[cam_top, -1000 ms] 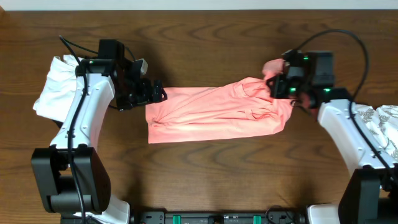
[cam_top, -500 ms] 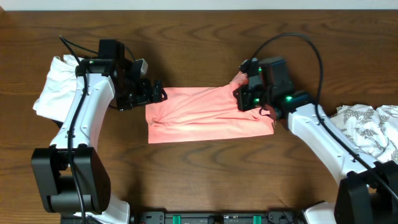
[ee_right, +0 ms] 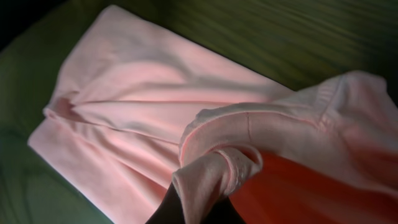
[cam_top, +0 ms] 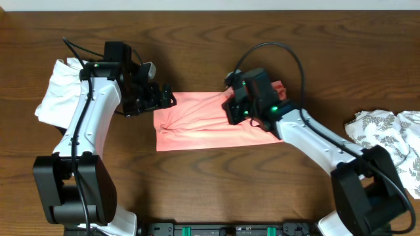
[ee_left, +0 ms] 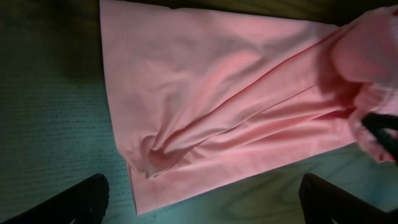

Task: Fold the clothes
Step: 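Fold the right end leftward over the shirt's middle with the right gripper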

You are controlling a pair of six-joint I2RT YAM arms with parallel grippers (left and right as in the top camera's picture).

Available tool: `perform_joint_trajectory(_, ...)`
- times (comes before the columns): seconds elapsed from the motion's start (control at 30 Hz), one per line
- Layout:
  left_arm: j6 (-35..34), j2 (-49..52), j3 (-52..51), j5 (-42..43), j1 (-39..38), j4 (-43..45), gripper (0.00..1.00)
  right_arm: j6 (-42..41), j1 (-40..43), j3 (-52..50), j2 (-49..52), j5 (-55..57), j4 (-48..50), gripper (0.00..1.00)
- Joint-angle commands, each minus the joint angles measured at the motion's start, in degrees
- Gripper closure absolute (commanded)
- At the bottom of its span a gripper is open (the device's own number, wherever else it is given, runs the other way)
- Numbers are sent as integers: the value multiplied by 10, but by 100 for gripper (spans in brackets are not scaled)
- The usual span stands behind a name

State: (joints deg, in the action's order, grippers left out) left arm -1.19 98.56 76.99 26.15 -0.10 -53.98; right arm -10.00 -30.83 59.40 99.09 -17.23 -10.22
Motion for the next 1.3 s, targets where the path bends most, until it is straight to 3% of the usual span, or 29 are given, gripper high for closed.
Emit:
perform_joint_trajectory(0.0, 11, -3, 9, -7, 2, -4, 2, 19, -27, 2, 13, -28, 20, 99)
perform_joint_trajectory(0.93, 11, -3, 9, -7, 2, -5, 2, 34, -60, 1, 87, -76, 43, 99)
perform_joint_trajectory(1.1, 11, -3, 9, -7, 2, -6, 2, 34, -60, 1, 89, -72, 37, 92)
perform_joint_trajectory(1.13, 11, -2, 9, -7, 2, -6, 2, 34, -60, 1, 89, -75, 33, 87)
perform_joint_trajectory(1.2, 11, -2, 9, -7, 2, -7, 2, 34, -60, 1, 89, -86, 28, 67)
perform_joint_trajectory(1.27, 11, -2, 9, -7, 2, -8, 2, 35, -60, 1, 88, -96, 28, 59)
